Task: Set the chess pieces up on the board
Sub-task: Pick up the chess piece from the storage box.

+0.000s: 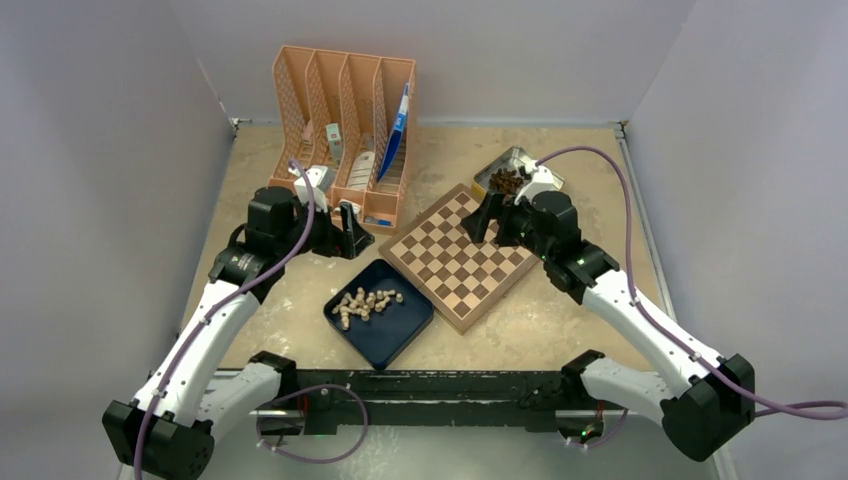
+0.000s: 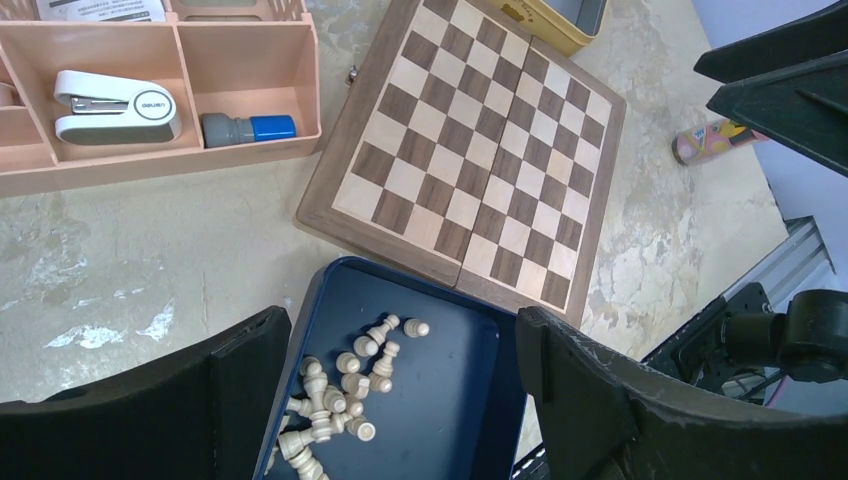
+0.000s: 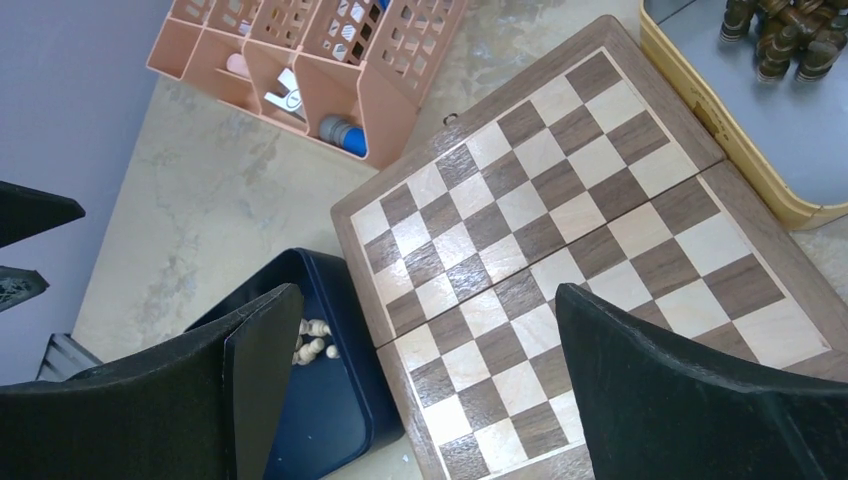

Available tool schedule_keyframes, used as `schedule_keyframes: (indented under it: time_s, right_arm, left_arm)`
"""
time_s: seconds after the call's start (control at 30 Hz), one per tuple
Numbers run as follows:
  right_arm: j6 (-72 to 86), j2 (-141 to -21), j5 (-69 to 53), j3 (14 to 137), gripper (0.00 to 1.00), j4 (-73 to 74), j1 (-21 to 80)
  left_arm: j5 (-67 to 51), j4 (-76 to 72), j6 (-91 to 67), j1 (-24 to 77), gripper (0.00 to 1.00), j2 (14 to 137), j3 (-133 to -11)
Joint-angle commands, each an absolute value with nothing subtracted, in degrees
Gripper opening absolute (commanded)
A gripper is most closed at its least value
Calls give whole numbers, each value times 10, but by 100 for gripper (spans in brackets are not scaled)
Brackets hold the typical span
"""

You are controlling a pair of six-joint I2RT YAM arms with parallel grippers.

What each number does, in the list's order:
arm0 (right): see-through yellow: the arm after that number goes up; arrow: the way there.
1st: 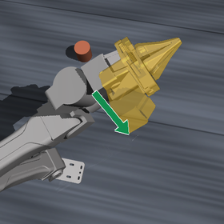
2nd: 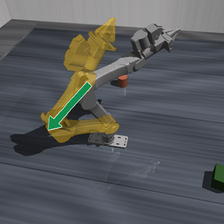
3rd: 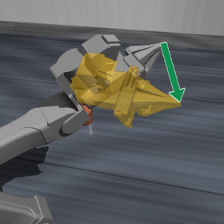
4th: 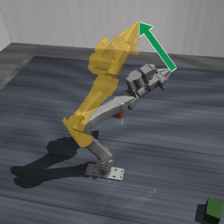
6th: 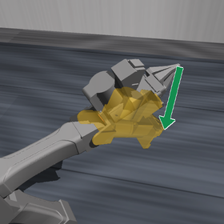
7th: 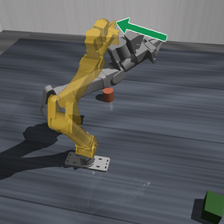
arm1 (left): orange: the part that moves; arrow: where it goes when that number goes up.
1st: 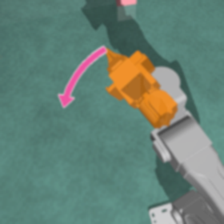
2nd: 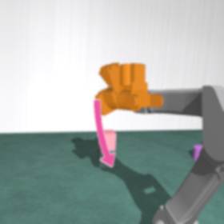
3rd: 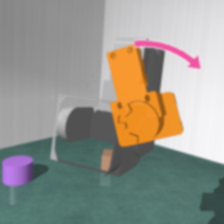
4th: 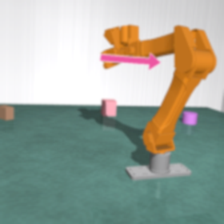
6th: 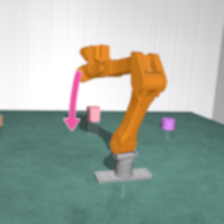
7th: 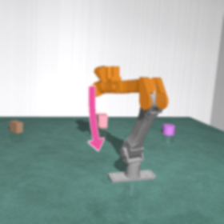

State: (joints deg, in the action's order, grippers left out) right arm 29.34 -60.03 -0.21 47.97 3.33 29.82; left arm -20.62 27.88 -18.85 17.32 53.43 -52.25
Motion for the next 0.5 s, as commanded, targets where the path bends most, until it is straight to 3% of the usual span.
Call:
schedule_keyframes:
  time_s: [0.0,0.3,0.47]
  right_arm:
    - [305,-586,-23,488,99,24,296]
    - [325,-571,-124,480,98,3,298]
    - [336,-602,-120,482,83,-9,335]
  left_arm:
    - [-216,269,-173,175,83,523,-529]
    - [-162,288,-169,175,83,485,-513]
    - [-101,296,-177,175,83,450,-512]
